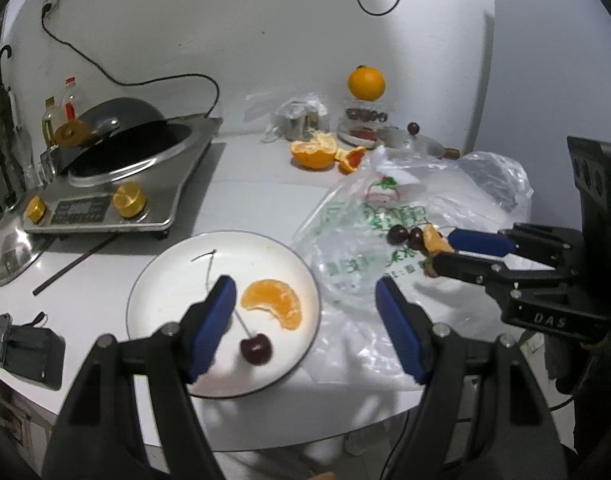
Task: Organize fruits
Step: 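Move both tools from the plate back to the fruit on the bag, then grasp a strawberry with the left tool while the right grasps a mandarin segment, then carry the strawberry and mandarin segment in both tools over the white plate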
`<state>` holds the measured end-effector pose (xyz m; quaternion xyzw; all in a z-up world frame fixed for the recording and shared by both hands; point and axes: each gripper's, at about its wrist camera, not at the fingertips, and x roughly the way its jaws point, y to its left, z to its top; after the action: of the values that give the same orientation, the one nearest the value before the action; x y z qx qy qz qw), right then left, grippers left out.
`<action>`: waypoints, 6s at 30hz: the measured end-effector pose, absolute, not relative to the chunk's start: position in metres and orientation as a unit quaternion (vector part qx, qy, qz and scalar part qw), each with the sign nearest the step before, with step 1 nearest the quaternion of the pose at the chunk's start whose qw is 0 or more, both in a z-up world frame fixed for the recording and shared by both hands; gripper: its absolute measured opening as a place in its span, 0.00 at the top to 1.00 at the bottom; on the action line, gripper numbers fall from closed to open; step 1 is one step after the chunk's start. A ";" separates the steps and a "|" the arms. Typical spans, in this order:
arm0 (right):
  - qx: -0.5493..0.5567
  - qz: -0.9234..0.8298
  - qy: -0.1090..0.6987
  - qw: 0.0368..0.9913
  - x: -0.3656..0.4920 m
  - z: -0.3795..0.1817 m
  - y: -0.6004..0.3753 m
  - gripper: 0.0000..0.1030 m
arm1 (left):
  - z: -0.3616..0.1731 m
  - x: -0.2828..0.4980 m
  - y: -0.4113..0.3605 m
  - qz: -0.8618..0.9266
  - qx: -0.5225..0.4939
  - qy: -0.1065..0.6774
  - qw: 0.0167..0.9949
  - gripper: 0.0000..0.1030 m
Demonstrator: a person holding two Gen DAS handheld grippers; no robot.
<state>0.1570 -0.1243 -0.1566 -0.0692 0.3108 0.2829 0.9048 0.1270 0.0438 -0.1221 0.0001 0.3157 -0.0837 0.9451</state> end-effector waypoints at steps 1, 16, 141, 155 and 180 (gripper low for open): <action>-0.068 0.281 0.310 0.906 0.156 -0.156 -0.128 0.63 | -0.122 0.127 0.042 -0.084 0.000 0.316 0.945 0.29; -0.048 0.262 0.308 0.913 0.158 -0.162 -0.190 0.63 | -0.125 0.138 -0.021 -0.107 0.019 0.331 0.937 0.29; -0.126 0.252 0.371 0.885 0.192 -0.195 -0.140 0.82 | -0.154 0.154 -0.005 -0.144 0.007 0.354 0.924 0.64; -0.134 0.255 0.355 0.889 0.165 -0.181 -0.125 0.82 | -0.148 0.128 0.005 -0.141 0.005 0.343 0.929 0.64; -0.157 0.286 0.325 0.888 0.139 -0.156 -0.076 0.82 | -0.133 0.090 0.057 -0.106 -0.011 0.317 0.943 0.64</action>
<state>0.1394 -0.0758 -0.1560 -0.1574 0.3248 0.2863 0.8876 0.0898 0.0570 -0.1330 -0.0112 0.3167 -0.1055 0.9426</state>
